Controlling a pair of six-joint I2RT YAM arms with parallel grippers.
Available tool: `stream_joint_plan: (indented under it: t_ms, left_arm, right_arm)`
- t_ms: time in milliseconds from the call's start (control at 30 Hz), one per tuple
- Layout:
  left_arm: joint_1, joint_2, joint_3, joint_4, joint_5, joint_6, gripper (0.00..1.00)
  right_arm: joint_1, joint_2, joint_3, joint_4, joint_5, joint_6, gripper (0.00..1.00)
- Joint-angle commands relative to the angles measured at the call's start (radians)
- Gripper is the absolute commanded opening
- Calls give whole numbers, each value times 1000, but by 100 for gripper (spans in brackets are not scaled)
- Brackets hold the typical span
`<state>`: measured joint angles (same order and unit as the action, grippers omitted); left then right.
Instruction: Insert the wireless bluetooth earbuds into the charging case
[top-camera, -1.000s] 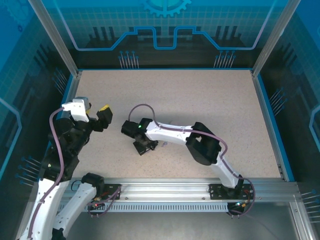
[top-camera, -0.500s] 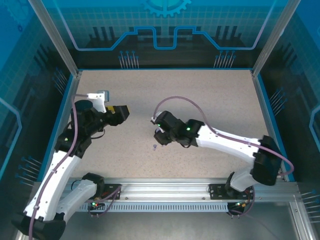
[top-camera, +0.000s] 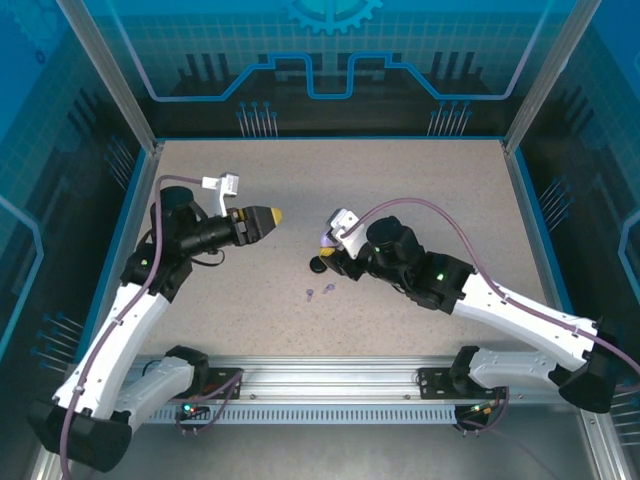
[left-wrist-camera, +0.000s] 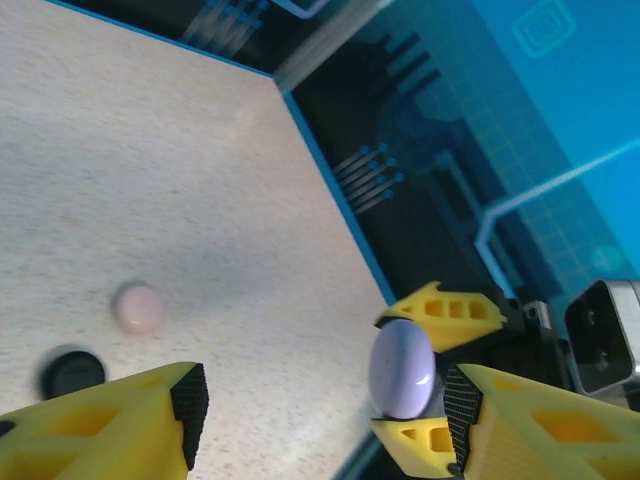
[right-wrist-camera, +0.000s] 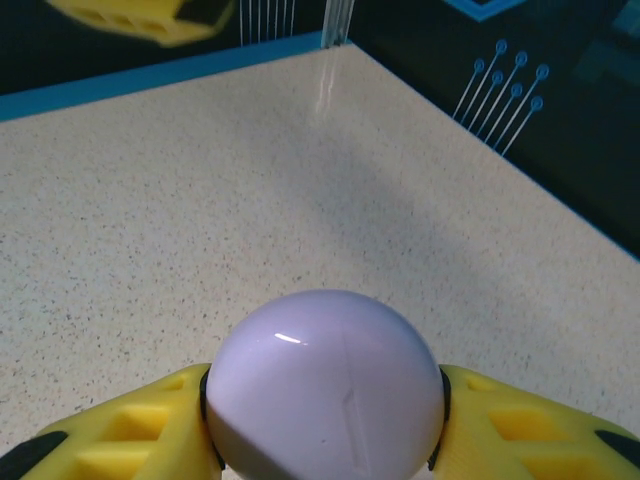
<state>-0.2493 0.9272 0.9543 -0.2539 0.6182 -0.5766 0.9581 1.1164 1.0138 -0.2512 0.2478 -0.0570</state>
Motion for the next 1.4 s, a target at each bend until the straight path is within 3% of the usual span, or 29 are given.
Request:
stream_joint_plan:
  t_ms: [0,333,900,1367]
  left_arm:
    - [-62,28,18,91,105,-70,66]
    - [-189,132,51,119,98,-67,64]
    - [-235,198,70,131,132,-69,52]
    - [-250,228,87,52,130,-14,35]
  right_arm:
    - [-15,-4,40,46,-33,-66,48]
    - [-15,8,69,48,-54,-82,48]
    - [-14,45,100,11,-45,-99,48]
    - [-13,70,130,-28,-30,-109,48]
